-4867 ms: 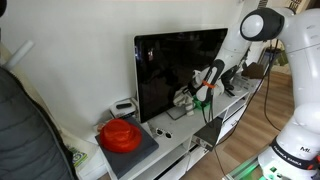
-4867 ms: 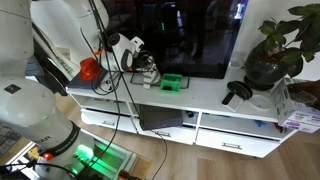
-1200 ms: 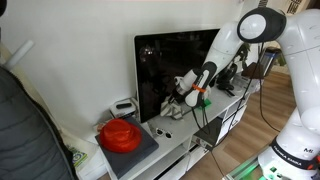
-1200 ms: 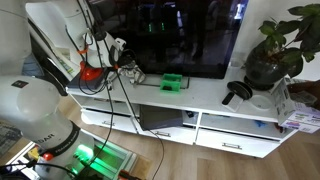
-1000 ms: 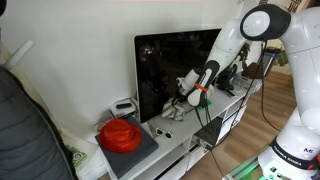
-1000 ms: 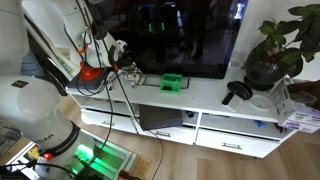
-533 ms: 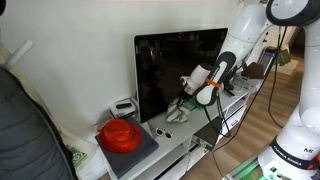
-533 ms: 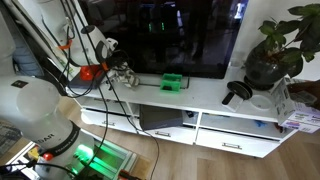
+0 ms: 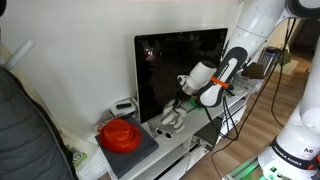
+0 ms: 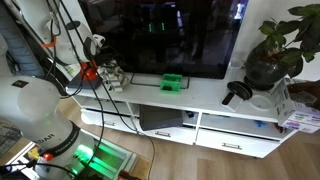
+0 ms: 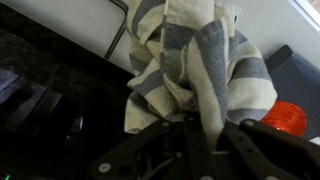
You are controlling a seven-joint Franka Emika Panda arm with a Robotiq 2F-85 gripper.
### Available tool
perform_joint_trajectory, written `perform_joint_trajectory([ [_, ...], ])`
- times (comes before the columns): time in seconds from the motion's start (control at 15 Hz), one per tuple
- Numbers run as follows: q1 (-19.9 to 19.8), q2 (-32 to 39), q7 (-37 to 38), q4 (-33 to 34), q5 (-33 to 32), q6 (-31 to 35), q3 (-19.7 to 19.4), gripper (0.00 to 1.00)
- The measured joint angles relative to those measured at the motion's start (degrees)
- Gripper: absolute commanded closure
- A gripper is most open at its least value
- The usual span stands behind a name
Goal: Use the grey towel to wipe the TV and put it on the TV stand to the left
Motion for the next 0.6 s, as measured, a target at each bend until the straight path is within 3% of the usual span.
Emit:
perform_joint_trajectory([
  [0.13, 0.01, 0.0, 0.0, 0.07, 0.0, 0.0, 0.65, 0.62],
  [0.33, 0.35, -0.22, 0.05, 0.04, -0.04, -0.31, 1.66, 0.4],
  [0.47, 3.16, -1.67, -0.04, -0.14, 0.7, -1.18, -1.07, 0.27],
  [0.6, 8.05, -4.91, -0.09, -0.83, 1.22, -2.67, -6.68, 0.13],
])
